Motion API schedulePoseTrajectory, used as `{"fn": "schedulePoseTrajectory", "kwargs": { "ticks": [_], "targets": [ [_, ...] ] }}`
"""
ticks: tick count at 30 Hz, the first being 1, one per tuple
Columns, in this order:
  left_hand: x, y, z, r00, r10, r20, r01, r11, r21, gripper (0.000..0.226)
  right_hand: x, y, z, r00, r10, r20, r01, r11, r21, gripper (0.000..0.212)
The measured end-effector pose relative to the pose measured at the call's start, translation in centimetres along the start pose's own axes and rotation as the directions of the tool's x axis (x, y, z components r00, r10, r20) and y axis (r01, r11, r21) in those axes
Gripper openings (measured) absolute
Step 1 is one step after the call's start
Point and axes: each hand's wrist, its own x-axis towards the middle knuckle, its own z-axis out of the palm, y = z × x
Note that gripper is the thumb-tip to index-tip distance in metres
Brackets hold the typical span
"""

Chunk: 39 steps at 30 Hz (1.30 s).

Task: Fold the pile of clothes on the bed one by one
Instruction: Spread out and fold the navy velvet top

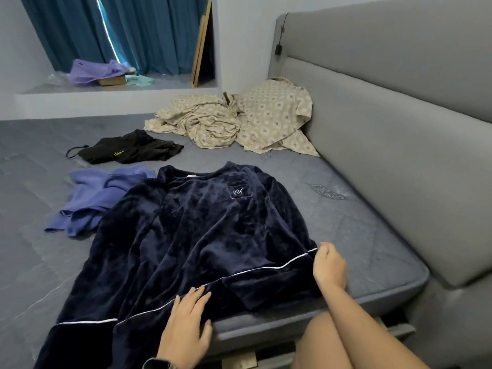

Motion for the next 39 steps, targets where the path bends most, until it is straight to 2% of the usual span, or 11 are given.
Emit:
{"fn": "schedulePoseTrajectory", "kwargs": {
  "ticks": [7,12,16,19,21,24,27,29,31,34,39],
  "targets": [
    [4.3,1.2,0.3,0.995,-0.008,-0.095,-0.010,0.982,-0.189,0.048,3.9,2.8,3.7,0.929,0.210,0.305,-0.145,0.964,-0.222,0.037],
    [6.8,1.2,0.8,0.998,-0.016,0.056,0.017,1.000,-0.019,0.062,6.1,2.7,3.5,0.890,0.416,0.188,-0.455,0.774,0.441,0.007],
    [8.5,1.5,0.6,0.991,-0.101,0.087,0.099,0.995,0.026,0.043,6.7,-2.2,0.8,0.908,0.322,-0.268,-0.012,0.659,0.752,0.017],
    [9.3,1.6,-0.3,0.969,-0.227,0.095,0.239,0.960,-0.147,0.029,2.8,-8.7,-0.7,0.858,-0.113,-0.501,0.420,0.716,0.557,0.031],
    [9.8,1.6,-1.8,0.917,-0.372,0.146,0.379,0.691,-0.615,0.021,-1.3,-12.2,0.4,0.760,-0.463,-0.457,0.636,0.678,0.370,0.035],
    [10.7,0.7,-2.7,0.862,-0.257,0.436,0.401,-0.179,-0.898,0.050,-8.1,-14.7,4.9,0.545,-0.838,0.028,0.798,0.529,0.287,0.042],
    [9.8,-3.3,-2.4,0.832,-0.344,0.434,0.261,-0.447,-0.855,0.059,-13.1,-14.4,9.1,0.284,-0.666,0.690,0.744,0.607,0.279,0.044],
    [9.0,-4.7,-2.5,0.821,-0.266,0.505,0.400,-0.363,-0.842,0.067,-14.2,-13.8,10.6,0.205,-0.496,0.844,0.721,0.659,0.213,0.034],
    [9.0,-4.9,-3.6,0.806,-0.429,0.408,0.372,-0.169,-0.913,0.043,-13.9,-13.3,10.9,0.250,-0.488,0.837,0.622,0.743,0.247,0.023],
    [8.6,-4.6,-4.9,0.798,-0.529,0.291,0.381,0.068,-0.922,0.021,-11.9,-12.8,11.1,0.460,-0.536,0.708,0.531,0.805,0.264,0.014],
    [6.8,-5.8,-8.0,0.805,-0.590,0.058,0.196,0.173,-0.965,0.025,-7.1,-12.1,12.0,0.763,-0.442,0.473,0.464,0.882,0.075,0.042]
  ]
}}
